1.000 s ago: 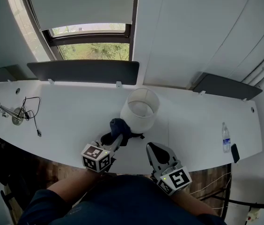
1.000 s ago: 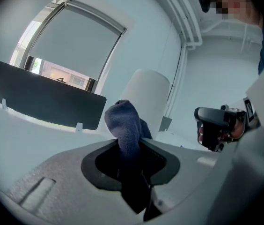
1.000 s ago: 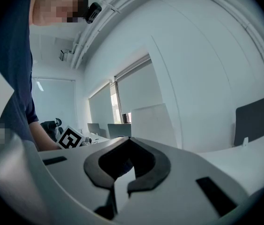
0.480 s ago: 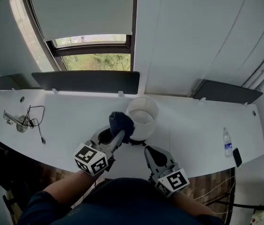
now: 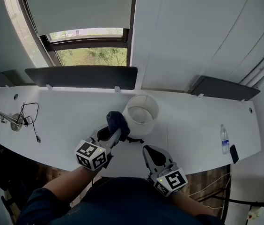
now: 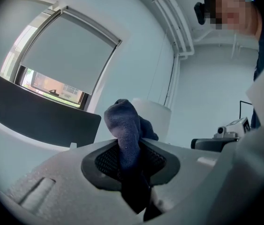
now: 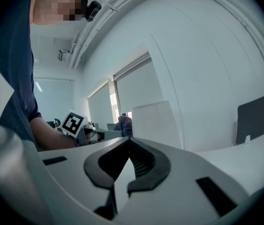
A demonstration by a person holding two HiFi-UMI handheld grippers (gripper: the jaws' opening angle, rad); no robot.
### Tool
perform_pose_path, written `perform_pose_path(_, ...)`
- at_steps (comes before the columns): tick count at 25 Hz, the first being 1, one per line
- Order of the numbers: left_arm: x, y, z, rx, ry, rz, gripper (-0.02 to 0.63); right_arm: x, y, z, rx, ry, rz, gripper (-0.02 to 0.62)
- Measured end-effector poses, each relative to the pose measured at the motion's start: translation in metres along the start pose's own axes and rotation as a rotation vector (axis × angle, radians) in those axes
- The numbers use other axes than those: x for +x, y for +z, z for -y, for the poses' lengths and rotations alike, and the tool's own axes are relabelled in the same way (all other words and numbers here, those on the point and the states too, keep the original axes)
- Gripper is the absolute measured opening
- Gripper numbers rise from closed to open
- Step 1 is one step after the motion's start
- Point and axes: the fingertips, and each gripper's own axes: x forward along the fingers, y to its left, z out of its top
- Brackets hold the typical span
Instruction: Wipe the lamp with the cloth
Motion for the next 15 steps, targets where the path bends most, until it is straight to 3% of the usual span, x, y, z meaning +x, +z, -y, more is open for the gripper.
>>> perform_pose_path(11,0.005,-0.049,-0.029,-0.013,0.034,-0.109,0.1,0.005,-0.005,0.006,0.016,-0.033,-0.023,0.009)
perform_pose_path(15,0.002,-0.043,-0.029,-0.009,0.043,-0.117,0.101,0.007,-0.004,0.007,0.0,-0.019,-0.017,0.009)
